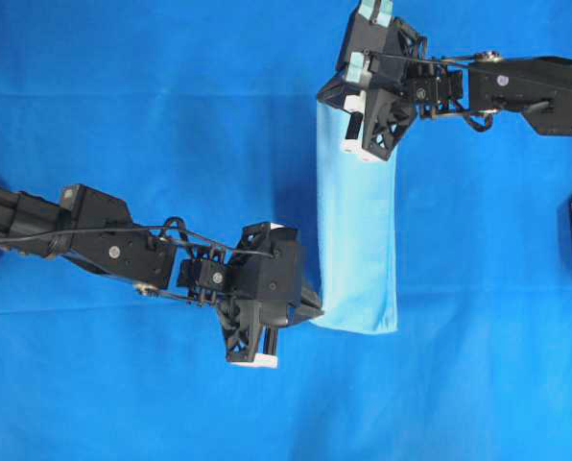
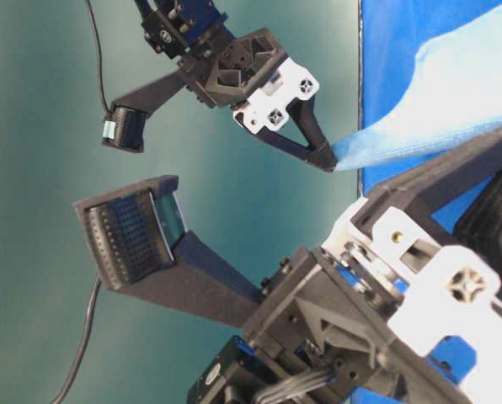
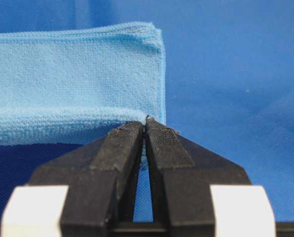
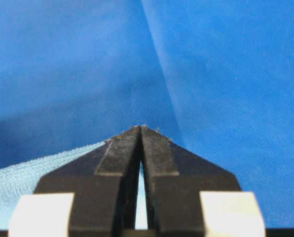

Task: Fold the light blue towel.
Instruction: 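Lower the rotated towel flat onto the table and open both grippers, then withdraw both open grippers outward to the sides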

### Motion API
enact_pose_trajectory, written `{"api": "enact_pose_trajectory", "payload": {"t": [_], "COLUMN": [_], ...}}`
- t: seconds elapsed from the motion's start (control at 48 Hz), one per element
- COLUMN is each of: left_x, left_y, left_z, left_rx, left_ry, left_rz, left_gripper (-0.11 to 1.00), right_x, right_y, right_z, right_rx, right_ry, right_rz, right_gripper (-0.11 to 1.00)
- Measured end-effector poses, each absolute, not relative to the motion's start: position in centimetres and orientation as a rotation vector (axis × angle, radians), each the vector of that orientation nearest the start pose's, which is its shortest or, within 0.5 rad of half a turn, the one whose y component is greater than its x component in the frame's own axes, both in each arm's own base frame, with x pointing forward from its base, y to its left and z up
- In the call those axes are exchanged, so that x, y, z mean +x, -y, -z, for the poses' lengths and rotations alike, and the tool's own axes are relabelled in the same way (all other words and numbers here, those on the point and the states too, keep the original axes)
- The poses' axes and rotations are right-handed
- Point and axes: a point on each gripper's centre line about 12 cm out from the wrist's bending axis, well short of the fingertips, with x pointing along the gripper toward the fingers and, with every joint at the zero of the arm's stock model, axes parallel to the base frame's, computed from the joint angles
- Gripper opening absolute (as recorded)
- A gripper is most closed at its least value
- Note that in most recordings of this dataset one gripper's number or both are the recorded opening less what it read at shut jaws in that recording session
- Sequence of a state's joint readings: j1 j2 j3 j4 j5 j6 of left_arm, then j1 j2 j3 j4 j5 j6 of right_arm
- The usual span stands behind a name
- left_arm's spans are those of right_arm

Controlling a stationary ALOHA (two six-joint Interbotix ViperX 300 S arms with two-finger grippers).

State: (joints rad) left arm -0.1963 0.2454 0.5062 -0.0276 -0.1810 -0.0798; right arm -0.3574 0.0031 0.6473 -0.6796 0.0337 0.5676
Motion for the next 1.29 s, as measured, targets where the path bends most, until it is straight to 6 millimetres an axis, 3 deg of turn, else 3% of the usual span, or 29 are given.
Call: {"api": "enact_pose_trajectory", "payload": {"t": [0.104,0.271,0.354,0.458,0.521,0.625,0.895,1.041,1.166,1.291], "left_x": [44.1,44.2,44.3,44.4,44.5,44.5,42.9,41.8,40.4,39.2], "left_y": [8.6,8.7,8.7,8.8,8.8,8.8,8.5,8.2,7.0,4.3], "left_z": [-13.5,-13.6,-13.7,-13.8,-14.0,-14.8,-20.4,-23.0,-23.7,-23.6], "left_rx": [-0.047,-0.047,-0.044,-0.037,-0.032,-0.025,0.011,0.045,0.068,0.052], "left_ry": [-0.576,-0.570,-0.567,-0.563,-0.558,-0.559,-0.542,-0.490,-0.472,-0.437], "left_rz": [0.154,0.156,0.157,0.159,0.161,0.164,0.180,0.190,0.173,0.113], "left_gripper": [0.08,0.47,0.63,0.76,0.77,0.77,0.77,0.77,0.77,0.77], "right_x": [36.7,36.9,37.0,37.1,37.0,36.8,35.3,33.1,30.7,28.1], "right_y": [13.9,13.8,13.6,13.3,13.5,13.4,11.3,9.6,8.4,7.6], "right_z": [-16.5,-15.6,-15.6,-15.6,-15.5,-15.9,-20.6,-22.7,-24.0,-24.4], "right_rx": [0.009,0.012,0.006,-0.014,-0.013,-0.018,-0.074,-0.082,-0.070,-0.032], "right_ry": [-0.703,-0.718,-0.718,-0.720,-0.723,-0.731,-0.679,-0.641,-0.590,-0.543], "right_rz": [0.322,0.309,0.302,0.288,0.292,0.302,0.313,0.308,0.299,0.301], "right_gripper": [0.00,0.04,0.29,0.59,0.66,0.57,0.61,0.61,0.61,0.61]}}
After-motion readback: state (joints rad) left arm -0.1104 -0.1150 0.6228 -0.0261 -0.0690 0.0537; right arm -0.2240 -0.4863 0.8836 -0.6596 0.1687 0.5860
